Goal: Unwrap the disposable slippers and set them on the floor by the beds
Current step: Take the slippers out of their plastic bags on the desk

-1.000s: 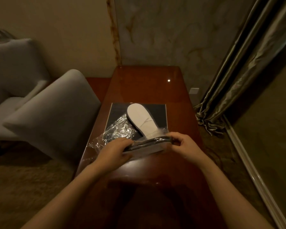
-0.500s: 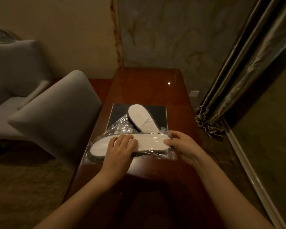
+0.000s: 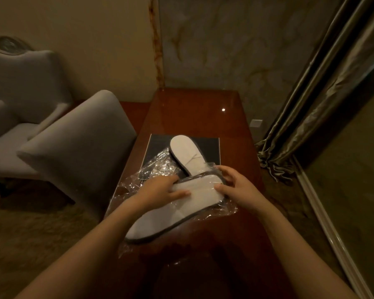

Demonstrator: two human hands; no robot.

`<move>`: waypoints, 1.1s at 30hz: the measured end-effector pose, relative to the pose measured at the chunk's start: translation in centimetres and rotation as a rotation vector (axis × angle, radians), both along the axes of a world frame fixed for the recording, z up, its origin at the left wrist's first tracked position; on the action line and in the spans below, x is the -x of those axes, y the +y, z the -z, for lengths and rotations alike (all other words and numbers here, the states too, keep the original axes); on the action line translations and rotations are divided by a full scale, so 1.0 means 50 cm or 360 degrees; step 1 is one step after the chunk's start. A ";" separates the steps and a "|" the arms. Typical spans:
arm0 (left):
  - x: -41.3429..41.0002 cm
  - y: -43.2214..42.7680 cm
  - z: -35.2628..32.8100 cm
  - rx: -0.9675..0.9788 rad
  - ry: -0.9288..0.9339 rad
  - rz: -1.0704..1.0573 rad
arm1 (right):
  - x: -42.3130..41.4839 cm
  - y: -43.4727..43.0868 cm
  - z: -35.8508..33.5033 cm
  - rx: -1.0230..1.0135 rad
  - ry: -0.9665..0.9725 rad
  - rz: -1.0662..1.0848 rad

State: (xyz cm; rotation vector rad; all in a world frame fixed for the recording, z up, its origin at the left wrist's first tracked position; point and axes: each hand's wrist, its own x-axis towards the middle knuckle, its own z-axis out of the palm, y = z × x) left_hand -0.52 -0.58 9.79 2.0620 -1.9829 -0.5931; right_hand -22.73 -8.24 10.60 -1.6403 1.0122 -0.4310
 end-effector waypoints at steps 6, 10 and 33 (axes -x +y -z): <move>0.016 0.012 0.021 0.0176 -0.0163 -0.0170 | -0.036 0.042 0.037 0.1151 0.0612 0.0248; 0.021 0.022 0.014 0.0240 -0.0246 -0.0224 | -0.047 0.047 0.036 0.1473 0.0644 0.0282; 0.005 0.071 0.001 0.0209 0.0204 -0.0357 | 0.011 -0.025 0.016 0.0049 0.0015 0.0285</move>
